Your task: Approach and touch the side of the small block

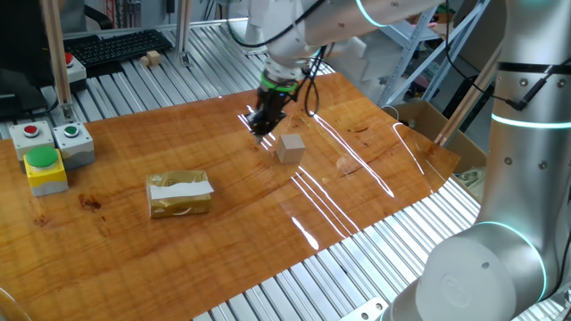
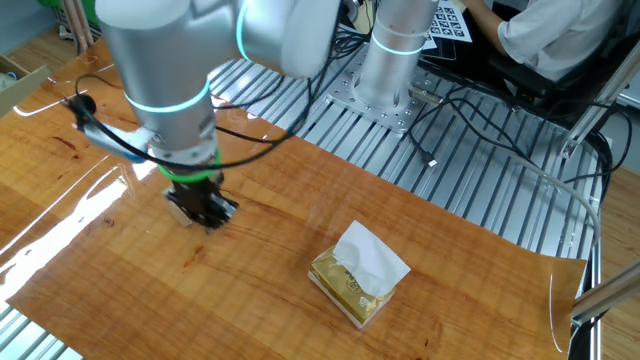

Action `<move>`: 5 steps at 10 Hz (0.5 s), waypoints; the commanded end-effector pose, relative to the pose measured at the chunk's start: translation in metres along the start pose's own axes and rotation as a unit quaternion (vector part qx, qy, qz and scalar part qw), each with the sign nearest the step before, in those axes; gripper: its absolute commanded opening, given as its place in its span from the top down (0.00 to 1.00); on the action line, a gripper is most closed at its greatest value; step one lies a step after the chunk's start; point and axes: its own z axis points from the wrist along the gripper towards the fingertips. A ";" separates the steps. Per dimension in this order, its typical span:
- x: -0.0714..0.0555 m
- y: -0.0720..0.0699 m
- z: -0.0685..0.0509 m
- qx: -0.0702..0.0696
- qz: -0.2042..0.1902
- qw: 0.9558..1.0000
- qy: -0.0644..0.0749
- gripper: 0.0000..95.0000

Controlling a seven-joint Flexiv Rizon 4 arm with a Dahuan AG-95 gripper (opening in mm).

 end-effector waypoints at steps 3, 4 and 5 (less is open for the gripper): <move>0.005 0.058 -0.004 0.000 -0.010 1.000 0.019 1.00; 0.014 0.069 -0.002 -0.002 -0.018 1.000 0.025 1.00; 0.017 0.071 -0.002 -0.004 -0.019 0.999 0.028 1.00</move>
